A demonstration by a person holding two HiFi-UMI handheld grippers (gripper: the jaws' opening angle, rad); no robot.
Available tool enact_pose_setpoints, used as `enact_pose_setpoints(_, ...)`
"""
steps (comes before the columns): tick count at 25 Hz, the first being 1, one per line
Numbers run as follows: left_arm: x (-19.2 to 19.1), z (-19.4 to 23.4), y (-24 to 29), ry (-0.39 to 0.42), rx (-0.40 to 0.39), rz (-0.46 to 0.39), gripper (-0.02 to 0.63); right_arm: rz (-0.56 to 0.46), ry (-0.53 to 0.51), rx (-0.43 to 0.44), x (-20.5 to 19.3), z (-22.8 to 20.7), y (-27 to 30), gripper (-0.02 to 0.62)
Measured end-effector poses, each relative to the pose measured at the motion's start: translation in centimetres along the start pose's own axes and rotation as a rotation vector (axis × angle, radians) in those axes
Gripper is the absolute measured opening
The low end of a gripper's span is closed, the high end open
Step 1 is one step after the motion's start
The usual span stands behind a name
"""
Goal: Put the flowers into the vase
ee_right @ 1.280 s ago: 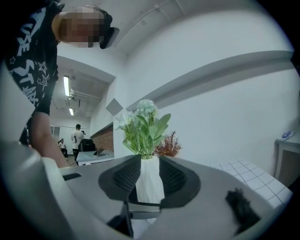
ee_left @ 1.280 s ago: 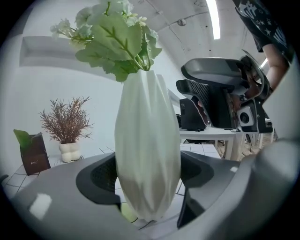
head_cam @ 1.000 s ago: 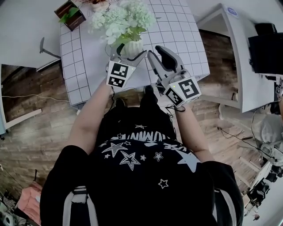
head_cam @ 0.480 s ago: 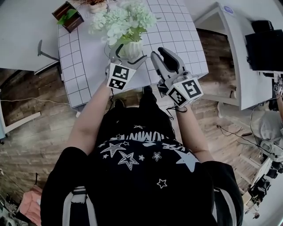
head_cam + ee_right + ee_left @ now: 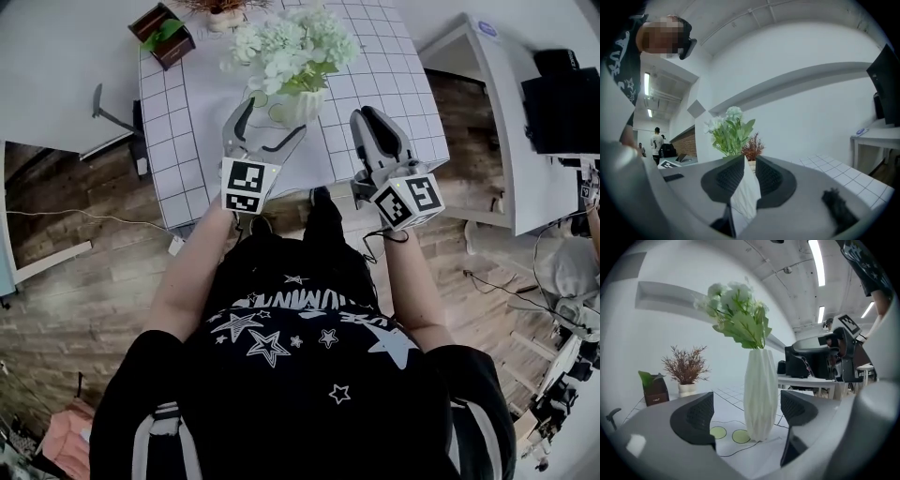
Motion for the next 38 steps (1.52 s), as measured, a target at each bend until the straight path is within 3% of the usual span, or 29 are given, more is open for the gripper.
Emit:
enact_pose_setpoints(2,0.6,1.0,-1.2,-0.006,0.029,-0.022,0.42,-0.001,-0.008,-0.038,0.2,0.0,-0.6,0.061)
enact_pose_setpoints(4,0.9,2.3,-2.4,-0.007,0.075,-0.027,0.29,-0.005,0.002,-0.062,0.4,0.2,-1.1,0.04)
enact_pose_setpoints(6,1.2,3.2,-3.5,-0.034,0.124,-0.028,0.118,-0.004,0.005,-0.068,0.5,0.5,-1.9,0.031)
enact_pose_setpoints(8,1.3,3.4,-4.3,-0.082,0.129,-0.008,0.009,-0.005,-0.004,-0.062,0.8,0.8,-2.6,0.023)
enact_pose_setpoints(12,1.6,2.8,-5.4,-0.138,0.088,0.037,0.009,-0.041,-0.004,-0.058,1.7,1.1,-4.2,0.02)
enact_pose_setpoints(21,4.4,-2.2,-10.0,-0.17,0.125,0.014,0.008,-0.073,0.005,-0.033,2.7,3.4,-11.7,0.018)
enact_pose_setpoints(25,6.0,-5.3,-11.5,-0.168,0.105,0.009,0.008,-0.073,-0.032,-0.039,3.3,4.3,-14.6,0.017)
enact_pose_setpoints(28,7.8,-6.2,-11.6,-0.184,0.065,0.02,0.008,-0.054,-0.041,-0.052,4.3,4.9,-14.7,0.014)
enact_pose_setpoints(34,9.1,-9.5,-15.7,-0.174,0.069,-0.001,0.008,-0.072,-0.035,-0.025,3.0,7.6,-17.3,0.012)
enact_pose_setpoints(38,10.7,-8.1,-16.8,-0.16,0.078,0.007,0.008,-0.062,-0.003,-0.017,2.9,8.7,-15.2,0.011)
Point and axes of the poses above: the fingertips, and each gripper's own axes: y forward along the fingers, z to its left, x out of its top, the point moved 2 cm from there along -y, backward along the fingers, and after that the axes turned 1 degree about x, right-handed, at the moved point
